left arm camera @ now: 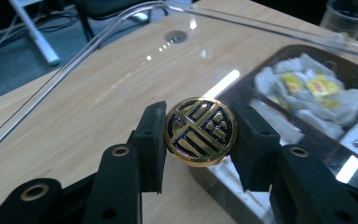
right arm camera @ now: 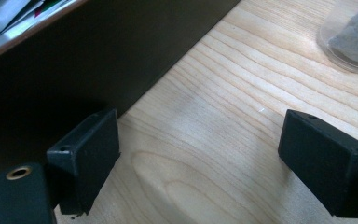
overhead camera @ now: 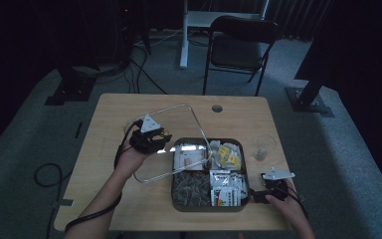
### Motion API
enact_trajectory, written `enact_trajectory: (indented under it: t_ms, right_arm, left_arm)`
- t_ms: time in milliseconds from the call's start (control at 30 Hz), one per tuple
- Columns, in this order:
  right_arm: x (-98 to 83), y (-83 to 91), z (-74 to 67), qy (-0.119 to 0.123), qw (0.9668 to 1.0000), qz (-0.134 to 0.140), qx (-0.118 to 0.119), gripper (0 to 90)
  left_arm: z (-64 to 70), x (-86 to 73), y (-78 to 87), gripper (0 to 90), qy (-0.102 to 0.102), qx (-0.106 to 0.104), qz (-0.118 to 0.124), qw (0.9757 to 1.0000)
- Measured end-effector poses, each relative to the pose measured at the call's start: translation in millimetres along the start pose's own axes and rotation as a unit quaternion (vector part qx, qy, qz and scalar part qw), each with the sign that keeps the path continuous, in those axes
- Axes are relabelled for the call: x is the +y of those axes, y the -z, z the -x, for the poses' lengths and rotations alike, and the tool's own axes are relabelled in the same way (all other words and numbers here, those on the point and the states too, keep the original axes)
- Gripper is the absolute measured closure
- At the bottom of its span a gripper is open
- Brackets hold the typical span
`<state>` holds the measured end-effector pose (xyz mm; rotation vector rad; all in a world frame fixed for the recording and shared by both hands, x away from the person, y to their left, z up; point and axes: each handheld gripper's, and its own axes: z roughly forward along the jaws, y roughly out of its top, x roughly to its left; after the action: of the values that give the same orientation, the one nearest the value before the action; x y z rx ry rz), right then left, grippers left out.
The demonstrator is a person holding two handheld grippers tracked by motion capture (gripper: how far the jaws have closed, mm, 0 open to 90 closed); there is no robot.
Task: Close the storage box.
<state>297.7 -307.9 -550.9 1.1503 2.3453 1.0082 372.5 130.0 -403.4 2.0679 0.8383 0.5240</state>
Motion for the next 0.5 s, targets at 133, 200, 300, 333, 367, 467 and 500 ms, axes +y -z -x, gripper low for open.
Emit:
enact_trajectory:
  t_ms: [133,200,300,333,367,467,500]
  right_arm:
    - [0.0,0.0,0.0,0.0,1.0,0.0,0.0,11.8]
    - [0.0,0.0,0.0,0.0,1.0,0.0,0.0,11.8]
    - [0.0,0.0,0.1,0.0,1.0,0.0,0.0,11.8]
    - [0.0,0.0,0.0,0.0,1.0,0.0,0.0,11.8]
    - [0.0,-0.1,0.1,0.0,1.0,0.001,0.0,11.8]
    - [0.0,0.0,0.0,0.0,1.0,0.0,0.0,11.8]
    - [0.0,-0.1,0.0,0.0,1.0,0.0,0.0,11.8]
  left_arm:
    - [9.5,5.5,-0.7,58.9,-0.012,-0.012,0.003,0.9999]
    - [13.6,7.8,-1.6,58.9,-0.013,-0.017,0.004,0.9998]
    - [20.0,10.6,-3.4,58.9,-0.016,-0.023,0.006,0.9996]
    - [22.3,11.4,-4.1,58.9,-0.02,-0.026,0.006,0.9994]
    - [25.3,12.3,-5.3,58.9,-0.022,-0.028,0.005,0.9994]
    - [32.4,13.8,-9.0,58.9,-0.03,-0.036,0.004,0.9989]
    - [34.8,14.0,-10.4,58.9,-0.03,-0.039,0.006,0.9988]
